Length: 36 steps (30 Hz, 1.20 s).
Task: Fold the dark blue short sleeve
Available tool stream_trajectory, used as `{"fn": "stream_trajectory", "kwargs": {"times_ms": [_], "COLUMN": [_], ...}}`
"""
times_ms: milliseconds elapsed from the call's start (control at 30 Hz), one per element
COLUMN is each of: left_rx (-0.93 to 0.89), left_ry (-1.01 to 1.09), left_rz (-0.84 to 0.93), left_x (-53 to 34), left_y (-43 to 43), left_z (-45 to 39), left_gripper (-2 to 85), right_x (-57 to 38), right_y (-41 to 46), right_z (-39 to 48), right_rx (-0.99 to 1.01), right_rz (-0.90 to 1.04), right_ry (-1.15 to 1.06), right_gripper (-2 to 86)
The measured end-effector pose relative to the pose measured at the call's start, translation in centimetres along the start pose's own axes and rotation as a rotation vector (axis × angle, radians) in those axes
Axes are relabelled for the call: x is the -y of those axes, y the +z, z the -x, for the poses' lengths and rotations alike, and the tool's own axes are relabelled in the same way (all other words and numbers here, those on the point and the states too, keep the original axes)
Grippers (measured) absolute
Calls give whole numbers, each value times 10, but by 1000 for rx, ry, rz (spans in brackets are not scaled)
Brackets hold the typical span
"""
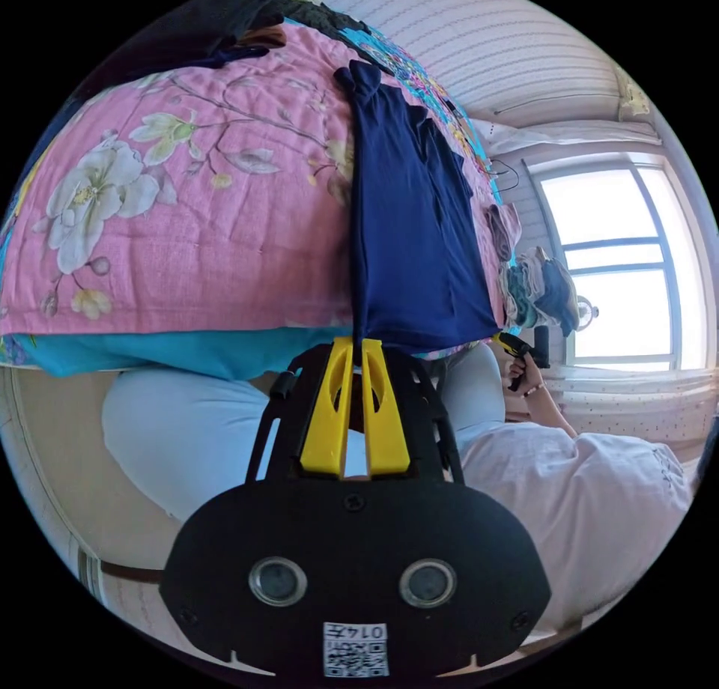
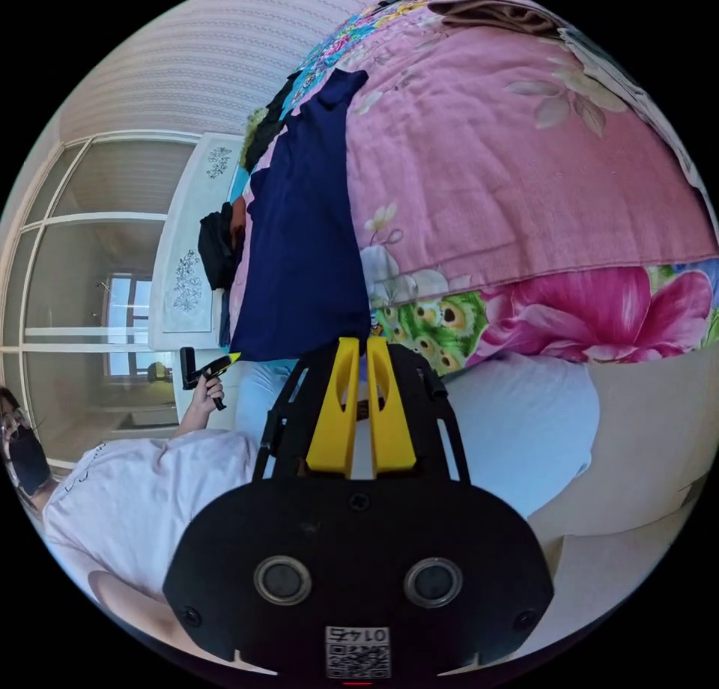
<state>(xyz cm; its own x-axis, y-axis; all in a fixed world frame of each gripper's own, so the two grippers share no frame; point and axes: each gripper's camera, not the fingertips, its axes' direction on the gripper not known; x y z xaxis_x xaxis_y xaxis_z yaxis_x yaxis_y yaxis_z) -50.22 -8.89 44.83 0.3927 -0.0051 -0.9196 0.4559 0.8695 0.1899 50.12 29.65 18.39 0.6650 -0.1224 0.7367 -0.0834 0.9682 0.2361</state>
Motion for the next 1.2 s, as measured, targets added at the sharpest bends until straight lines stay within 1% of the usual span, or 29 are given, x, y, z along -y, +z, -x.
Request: {"fn": "stream_trajectory", "kwargs": {"times_ms": [100, 233, 433, 567, 667, 767, 867, 967, 1033, 1100, 1200], "left_rx": [-7, 51, 49, 123, 153, 183, 263, 342, 382, 397, 354], "left_ry": [6, 20, -73, -78, -78, -56, 62, 178, 290, 358, 433], "left_rz": [18, 42, 19, 69, 72, 30, -60, -146, -188, -221, -244], "left_x": [0, -6, 7, 11, 6, -2, -9, -10, -8, -4, 11], "left_y": [3, 13, 46, 63, 67, 66, 63, 67, 76, 86, 111], "left_z": [9, 16, 44, 51, 57, 58, 41, 16, -7, -22, -41], "left_gripper": [-10, -9, 13, 37, 36, 19, -5, -8, -6, -5, -7], "right_x": [8, 14, 29, 38, 40, 38, 36, 36, 38, 43, 59], "right_y": [-3, -4, 0, -1, -14, -30, -45, -58, -66, -68, -65], "right_z": [-7, -16, -30, -44, -57, -67, -68, -62, -52, -44, -36], "right_rx": [-34, -77, -96, -72, -7, 48, 62, 24, -21, -50, -57], "right_rz": [49, 114, 90, 121, 72, -26, -110, -186, -248, -283, -298], "right_ry": [-21, -34, 17, 45, 61, 81, 60, 14, -63, -112, -168], "right_gripper": [5, 2, 1, -1, -2, -3, -3, -2, -1, 0, 6]}}
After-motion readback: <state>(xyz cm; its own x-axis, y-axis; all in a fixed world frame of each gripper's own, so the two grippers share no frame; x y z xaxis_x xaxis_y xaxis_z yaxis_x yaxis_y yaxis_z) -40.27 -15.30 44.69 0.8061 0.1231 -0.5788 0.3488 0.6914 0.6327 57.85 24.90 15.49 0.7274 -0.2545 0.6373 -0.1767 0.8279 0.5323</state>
